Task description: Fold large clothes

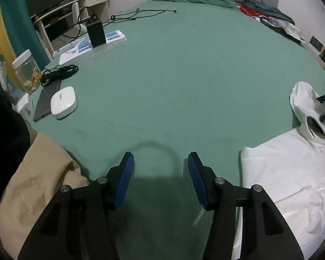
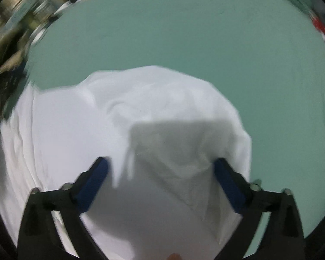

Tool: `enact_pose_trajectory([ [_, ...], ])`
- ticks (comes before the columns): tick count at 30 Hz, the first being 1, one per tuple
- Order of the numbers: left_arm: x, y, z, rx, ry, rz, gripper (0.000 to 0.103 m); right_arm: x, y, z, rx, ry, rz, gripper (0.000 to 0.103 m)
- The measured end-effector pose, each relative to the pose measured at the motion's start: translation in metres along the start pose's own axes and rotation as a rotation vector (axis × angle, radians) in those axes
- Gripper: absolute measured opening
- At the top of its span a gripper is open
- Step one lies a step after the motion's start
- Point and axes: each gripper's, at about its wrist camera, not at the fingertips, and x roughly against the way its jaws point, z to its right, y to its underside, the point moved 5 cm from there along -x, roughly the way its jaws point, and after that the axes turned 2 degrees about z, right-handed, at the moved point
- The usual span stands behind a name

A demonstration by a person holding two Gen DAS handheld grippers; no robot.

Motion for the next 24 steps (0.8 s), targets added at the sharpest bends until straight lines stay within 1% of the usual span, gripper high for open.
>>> enact_pose_trajectory([
  [1,0.0,0.001,0.0,-0.004,-0.004,0.002,0.055,-0.002,0.0,-0.004,0.018,-0.003,-0.006,0.103],
  [5,-0.002,0.003,0.004,-0.015,0.006,-0.008,0.055,-0.004,0.003,-0.015,0.071,-0.013,0.031,0.103],
  [8,-0.001,0.005,0.01,-0.027,0.021,-0.009,0.055,-0.003,0.006,-0.029,0.13,-0.042,0.002,0.102],
  [13,0.001,0.009,0.021,-0.049,0.041,-0.015,0.055,-0.005,0.009,-0.051,0.204,-0.023,-0.045,0.102],
  [15,0.002,0.01,0.025,-0.054,0.054,-0.023,0.055,-0.003,0.012,-0.059,0.227,-0.025,-0.056,0.095],
  [16,0.003,0.011,0.026,-0.055,0.058,-0.023,0.055,0.001,0.012,-0.065,0.248,-0.038,-0.051,0.083],
  [17,0.004,0.011,0.028,-0.059,0.062,-0.021,0.055,0.007,0.016,-0.066,0.257,-0.053,-0.046,0.063],
  [18,0.006,0.011,0.03,-0.064,0.067,-0.019,0.055,0.011,0.016,-0.071,0.263,-0.066,-0.039,0.051],
  [19,0.007,0.011,0.031,-0.067,0.069,-0.017,0.055,0.014,0.016,-0.075,0.27,-0.054,-0.03,0.046],
  [21,0.011,0.012,0.034,-0.064,0.079,-0.017,0.055,0.02,0.017,-0.084,0.309,0.02,-0.021,0.036],
  [22,0.013,0.012,0.036,-0.064,0.084,-0.017,0.055,0.023,0.015,-0.088,0.315,0.045,-0.013,0.027],
  [23,0.015,0.012,0.037,-0.064,0.087,-0.015,0.055,0.028,0.012,-0.089,0.317,0.076,0.001,0.023],
  [24,0.02,0.011,0.038,-0.064,0.091,-0.008,0.055,0.034,0.01,-0.09,0.312,0.106,0.016,0.021],
])
